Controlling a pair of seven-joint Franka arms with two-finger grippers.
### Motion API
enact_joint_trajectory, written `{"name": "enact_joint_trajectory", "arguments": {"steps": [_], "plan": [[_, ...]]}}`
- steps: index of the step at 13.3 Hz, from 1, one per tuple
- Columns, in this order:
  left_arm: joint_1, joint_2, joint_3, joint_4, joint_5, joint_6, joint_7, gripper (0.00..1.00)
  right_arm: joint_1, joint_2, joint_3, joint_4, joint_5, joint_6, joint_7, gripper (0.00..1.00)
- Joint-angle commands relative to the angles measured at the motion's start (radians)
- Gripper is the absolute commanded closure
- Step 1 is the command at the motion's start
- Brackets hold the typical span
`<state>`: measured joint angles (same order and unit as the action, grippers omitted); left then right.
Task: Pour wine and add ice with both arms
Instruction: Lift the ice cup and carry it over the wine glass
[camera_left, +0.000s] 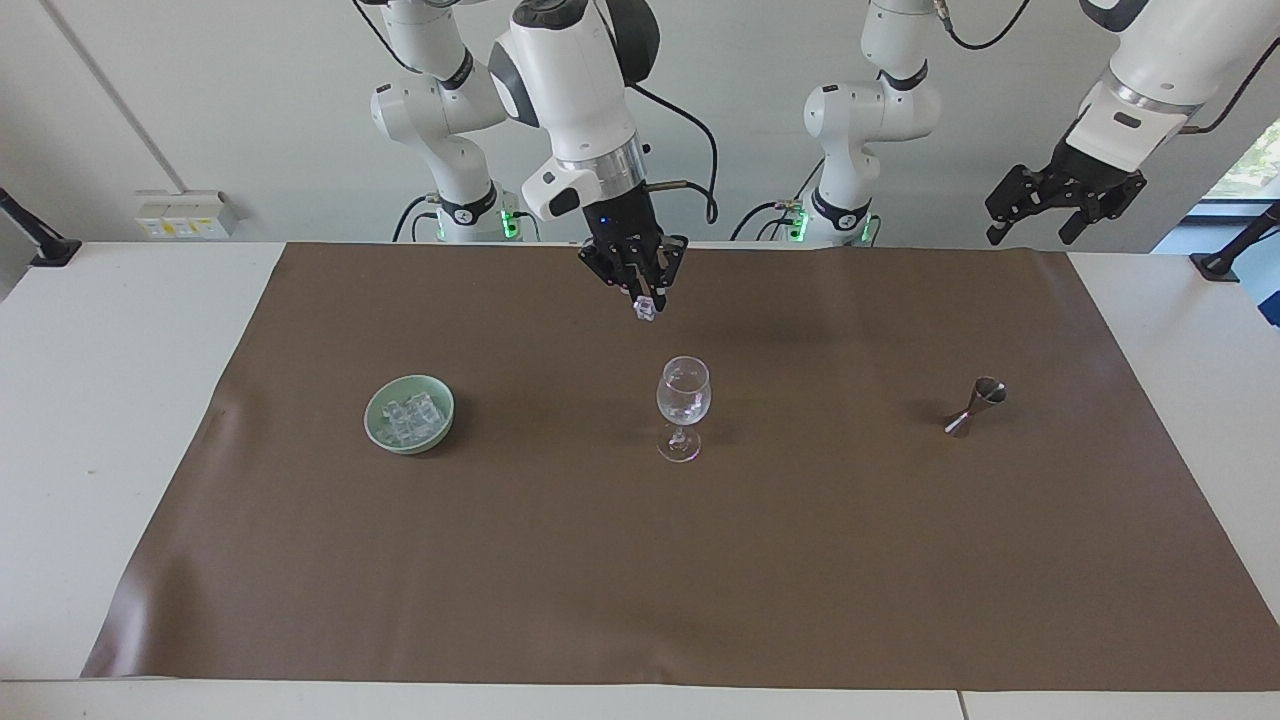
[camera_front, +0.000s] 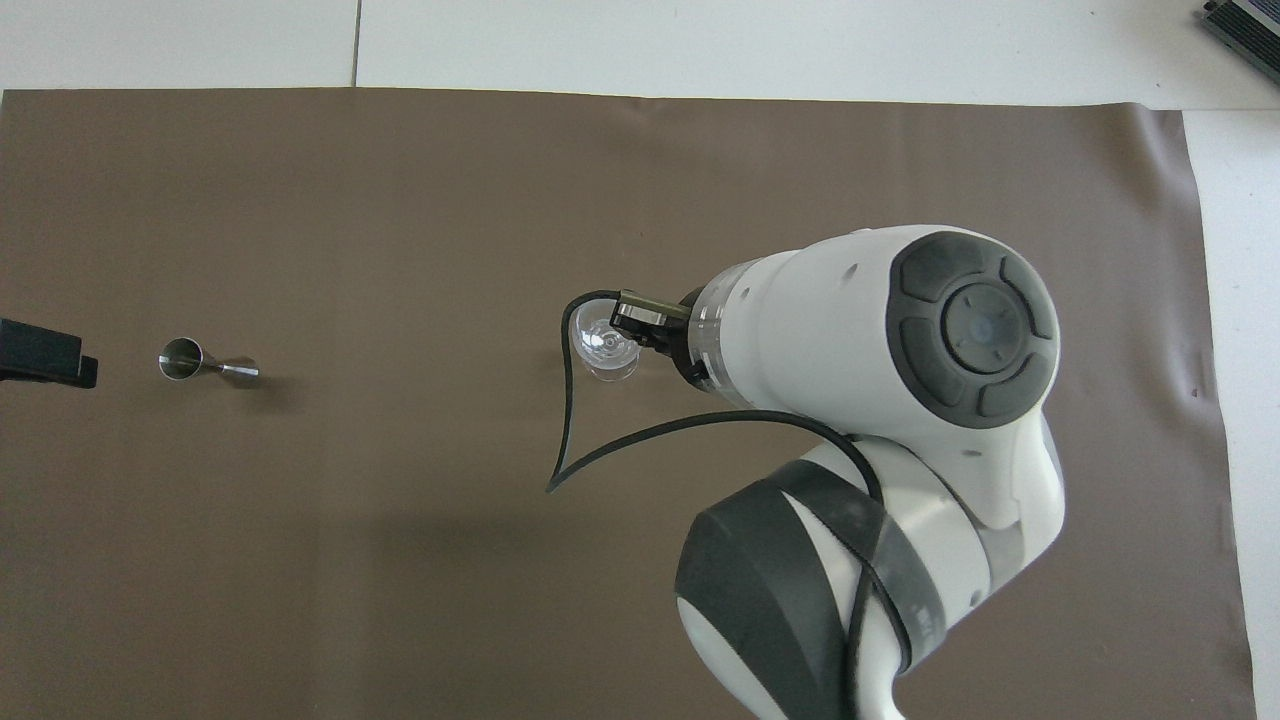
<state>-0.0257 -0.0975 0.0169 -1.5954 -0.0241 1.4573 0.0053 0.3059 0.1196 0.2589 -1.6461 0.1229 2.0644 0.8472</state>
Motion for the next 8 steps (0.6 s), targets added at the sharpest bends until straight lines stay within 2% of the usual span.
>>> {"name": "enact_joint_trajectory", "arguments": {"steps": [1, 4, 8], "plan": [[0.012, -0.016, -0.009, -0.012, 0.009, -0.008, -0.008, 0.0, 0.01, 0.044, 0.003, 0.026, 0.001, 0.046, 0.039, 1.0], [0.012, -0.016, -0.009, -0.012, 0.009, -0.008, -0.008, 0.0, 0.01, 0.057, 0.005, 0.028, 0.001, 0.056, 0.033, 1.0], [0.012, -0.016, -0.009, -0.014, 0.009, -0.008, -0.008, 0.0, 0.036, 0.124, 0.005, 0.043, 0.001, 0.125, 0.041, 1.0]]}}
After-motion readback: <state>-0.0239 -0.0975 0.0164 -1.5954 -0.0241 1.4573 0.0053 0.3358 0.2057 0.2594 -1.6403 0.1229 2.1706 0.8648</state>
